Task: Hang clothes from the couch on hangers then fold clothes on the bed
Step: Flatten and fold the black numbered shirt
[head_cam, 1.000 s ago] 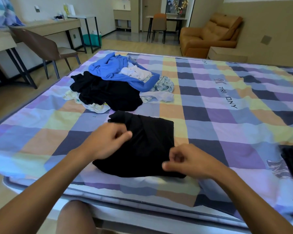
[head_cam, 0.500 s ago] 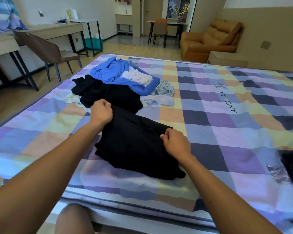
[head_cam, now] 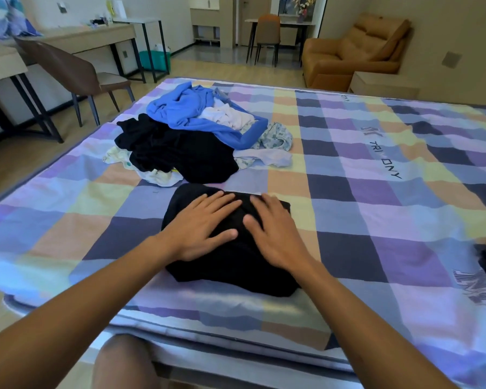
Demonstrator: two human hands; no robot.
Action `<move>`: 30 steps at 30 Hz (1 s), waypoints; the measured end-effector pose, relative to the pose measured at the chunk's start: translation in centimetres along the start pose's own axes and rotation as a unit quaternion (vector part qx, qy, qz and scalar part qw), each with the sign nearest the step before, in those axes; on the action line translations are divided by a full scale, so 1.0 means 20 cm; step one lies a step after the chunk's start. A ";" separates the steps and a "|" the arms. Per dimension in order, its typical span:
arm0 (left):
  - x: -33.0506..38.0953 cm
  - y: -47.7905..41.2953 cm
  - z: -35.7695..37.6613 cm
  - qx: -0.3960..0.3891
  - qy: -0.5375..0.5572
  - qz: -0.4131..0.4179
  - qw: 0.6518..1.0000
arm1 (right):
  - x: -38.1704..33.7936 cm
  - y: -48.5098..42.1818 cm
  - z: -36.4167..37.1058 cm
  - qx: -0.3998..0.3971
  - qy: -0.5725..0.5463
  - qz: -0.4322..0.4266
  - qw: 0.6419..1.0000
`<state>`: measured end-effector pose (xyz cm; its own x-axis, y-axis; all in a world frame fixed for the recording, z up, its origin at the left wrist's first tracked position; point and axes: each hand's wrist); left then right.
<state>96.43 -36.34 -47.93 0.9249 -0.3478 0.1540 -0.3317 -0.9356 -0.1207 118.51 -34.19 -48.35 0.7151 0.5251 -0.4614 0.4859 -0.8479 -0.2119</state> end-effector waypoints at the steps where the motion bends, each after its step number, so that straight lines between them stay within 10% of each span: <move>1: -0.06 0.02 0.05 -0.017 0.007 -0.028 0.999 | 0.03 0.03 0.06 -0.043 0.043 0.014 0.998; 13: 0.04 0.17 -0.02 0.074 0.164 -0.337 0.924 | -0.02 0.20 0.07 -0.009 0.011 0.126 0.992; 17: 0.01 0.17 -0.12 0.011 0.353 -0.412 0.840 | -0.04 0.23 -0.03 0.056 -0.123 0.188 0.973; 22: -0.01 0.15 -0.19 -0.043 0.515 -0.397 0.759 | 0.00 0.14 -0.16 0.033 -0.325 0.226 0.918; 30: 0.09 0.08 -0.19 0.002 0.565 -0.358 0.744 | 0.12 0.18 -0.30 -0.020 -0.333 0.211 0.919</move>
<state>96.90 -38.65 -44.02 0.1180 0.4076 0.9055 0.1728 -0.9064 0.3854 125.04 -35.41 -45.01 0.3840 -0.0218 -0.9231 0.2644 -0.9553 0.1325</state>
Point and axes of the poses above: each hand's wrist, its own y-axis away from the middle knuckle, its own z-axis out of the palm, x = y × z, and after that the axes turned 6 degrees about -z, right-handed
